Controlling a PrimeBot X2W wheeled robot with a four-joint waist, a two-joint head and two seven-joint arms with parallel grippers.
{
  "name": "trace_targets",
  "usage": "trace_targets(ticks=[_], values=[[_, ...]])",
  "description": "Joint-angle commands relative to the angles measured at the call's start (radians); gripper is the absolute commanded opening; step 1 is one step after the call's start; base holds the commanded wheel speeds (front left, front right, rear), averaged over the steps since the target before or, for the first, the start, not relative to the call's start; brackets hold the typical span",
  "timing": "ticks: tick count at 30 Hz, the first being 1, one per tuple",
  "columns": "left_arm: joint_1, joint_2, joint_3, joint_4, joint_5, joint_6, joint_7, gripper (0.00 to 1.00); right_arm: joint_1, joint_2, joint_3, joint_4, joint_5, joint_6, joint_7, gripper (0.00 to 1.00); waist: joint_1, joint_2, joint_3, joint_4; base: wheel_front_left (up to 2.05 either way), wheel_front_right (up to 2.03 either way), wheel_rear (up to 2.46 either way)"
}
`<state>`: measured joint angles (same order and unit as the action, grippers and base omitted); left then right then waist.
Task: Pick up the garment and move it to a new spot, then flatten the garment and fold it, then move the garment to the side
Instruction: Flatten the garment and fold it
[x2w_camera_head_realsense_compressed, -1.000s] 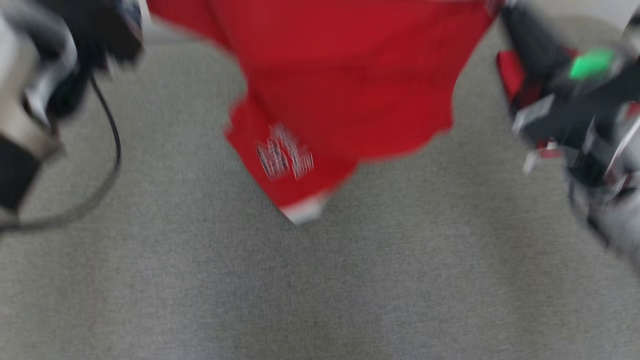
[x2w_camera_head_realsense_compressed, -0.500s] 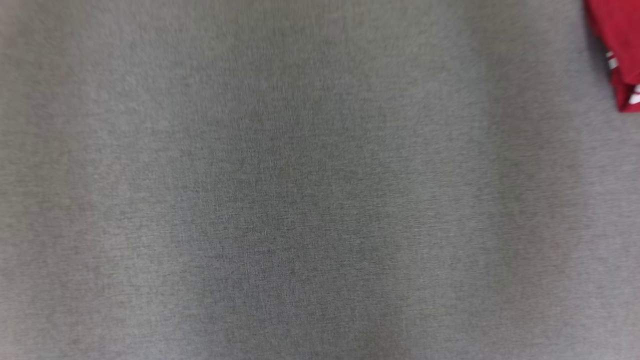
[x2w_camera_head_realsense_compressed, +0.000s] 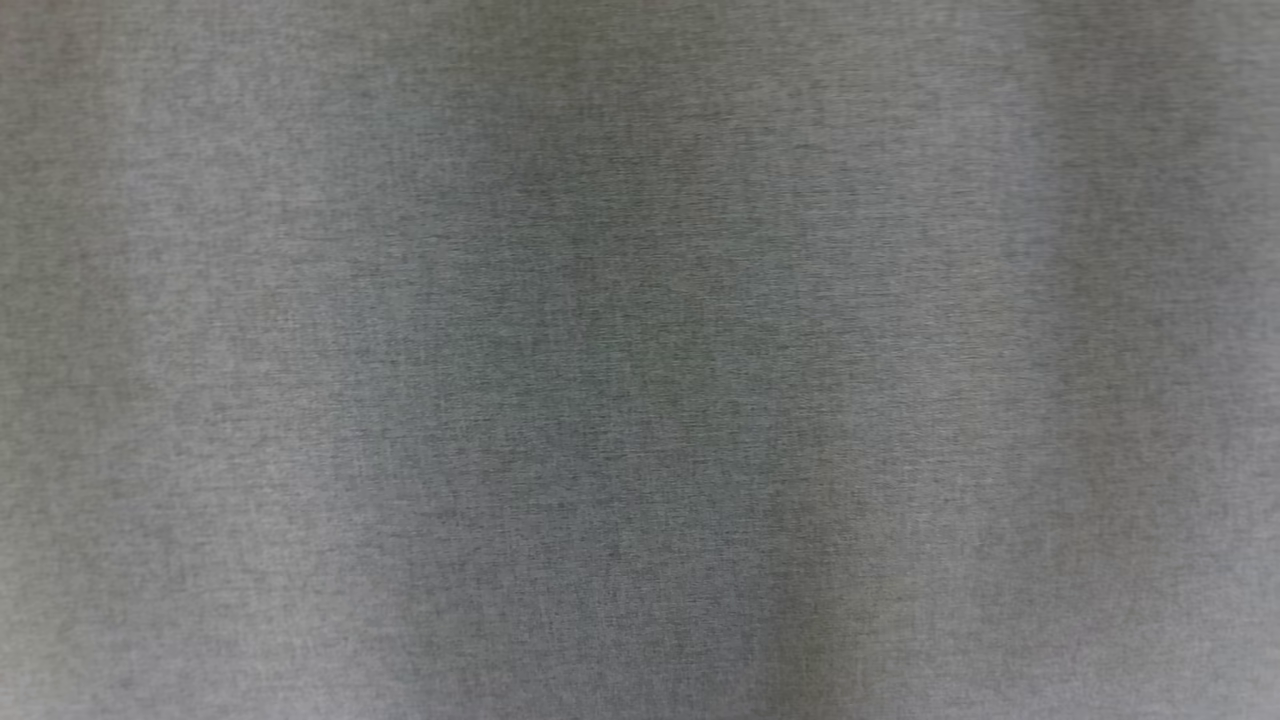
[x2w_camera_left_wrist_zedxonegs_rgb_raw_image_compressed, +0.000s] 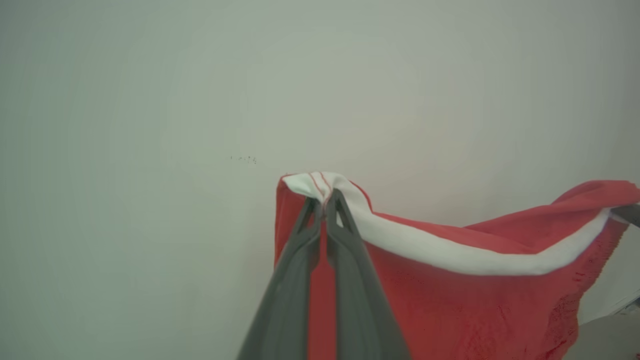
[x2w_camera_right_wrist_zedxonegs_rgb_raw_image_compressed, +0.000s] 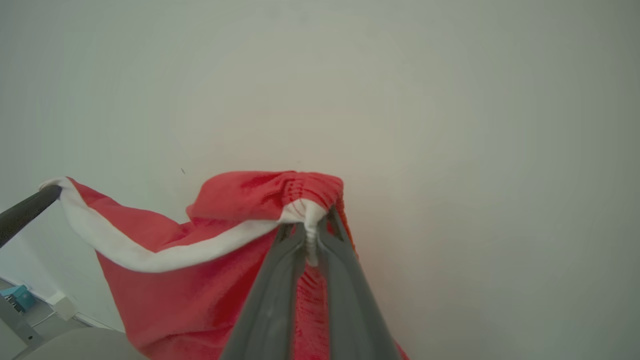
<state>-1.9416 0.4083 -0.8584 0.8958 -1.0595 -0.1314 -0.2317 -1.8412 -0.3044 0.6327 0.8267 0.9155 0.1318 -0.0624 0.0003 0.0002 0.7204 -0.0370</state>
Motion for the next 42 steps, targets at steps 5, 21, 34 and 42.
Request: trace_targets(ticks=[5, 21, 34, 42], values=[[0.171, 0.033, -0.016, -0.083, -0.024, 0.002, -0.030, 0.00, 0.145, -0.055, 0.040, -0.071, 0.058, -0.003, -0.029, 0.00, -0.0003, -0.0002, -0.033, 0.014, 0.00, 0.00, 0.00], [1.078, 0.094, 0.294, -0.641, 0.157, 0.105, -0.034, 0.00, 0.848, -0.249, 0.148, -0.479, 0.177, -0.003, -0.143, 0.00, -0.0003, -0.0002, -0.265, -0.019, 0.00, 0.00, 0.00], [1.627, -0.004, 0.418, -0.730, 0.229, 0.109, -0.034, 0.00, 1.324, -0.312, 0.175, -0.613, 0.180, -0.003, -0.133, 0.00, -0.0003, -0.0002, -0.455, -0.019, 0.00, 0.00, 0.00], [1.827, -0.048, 0.478, -0.740, 0.273, 0.091, -0.034, 0.00, 1.572, -0.323, 0.134, -0.695, 0.164, -0.003, -0.114, 0.00, -0.0003, -0.0002, -0.544, -0.001, 0.00, 0.00, 0.00]])
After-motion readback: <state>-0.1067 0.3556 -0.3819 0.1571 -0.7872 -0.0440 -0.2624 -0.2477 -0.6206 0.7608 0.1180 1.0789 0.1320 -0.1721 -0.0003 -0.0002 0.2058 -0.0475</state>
